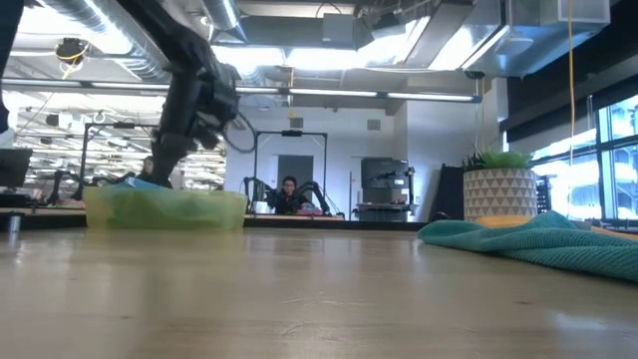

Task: Fold microfiber towels
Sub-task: Put the folded blue towel into the yellow bin

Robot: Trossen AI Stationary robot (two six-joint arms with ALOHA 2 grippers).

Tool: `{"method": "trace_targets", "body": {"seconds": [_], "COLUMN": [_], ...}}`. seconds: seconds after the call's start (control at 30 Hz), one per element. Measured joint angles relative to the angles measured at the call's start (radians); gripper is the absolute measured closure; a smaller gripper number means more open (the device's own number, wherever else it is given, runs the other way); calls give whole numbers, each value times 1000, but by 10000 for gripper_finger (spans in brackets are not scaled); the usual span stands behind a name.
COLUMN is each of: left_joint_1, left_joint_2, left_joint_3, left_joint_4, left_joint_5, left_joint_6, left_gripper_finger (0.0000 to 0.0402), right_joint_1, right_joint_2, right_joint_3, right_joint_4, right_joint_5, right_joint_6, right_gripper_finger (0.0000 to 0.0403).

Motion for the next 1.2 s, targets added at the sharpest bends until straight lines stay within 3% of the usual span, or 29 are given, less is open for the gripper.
{"method": "trace_targets", "body": {"seconds": [0.33, 0.67, 0.9, 1.0, 1.2], "left_joint_1": [13, -107, -133, -101, -26], "left_joint_2": [96, 83, 83, 83, 83], "left_joint_3": [-76, -76, -48, -24, -19], "left_joint_4": [57, 46, 21, 14, 4], "left_joint_5": [109, 227, 47, 45, 257], "left_joint_6": [-51, -171, -100, -80, -88], "left_gripper_finger": [280, 280, 280, 280, 280], "right_joint_1": [2, 2, 2, 2, 2], "right_joint_2": [0, 0, 0, 0, 0], "right_joint_3": [0, 0, 0, 0, 0], "right_joint_4": [27, 26, 27, 27, 26], "right_joint_5": [-78, -81, -114, -132, -133], "right_joint_6": [45, 45, 45, 45, 49], "right_gripper_finger": [238, 238, 238, 238, 238]}}
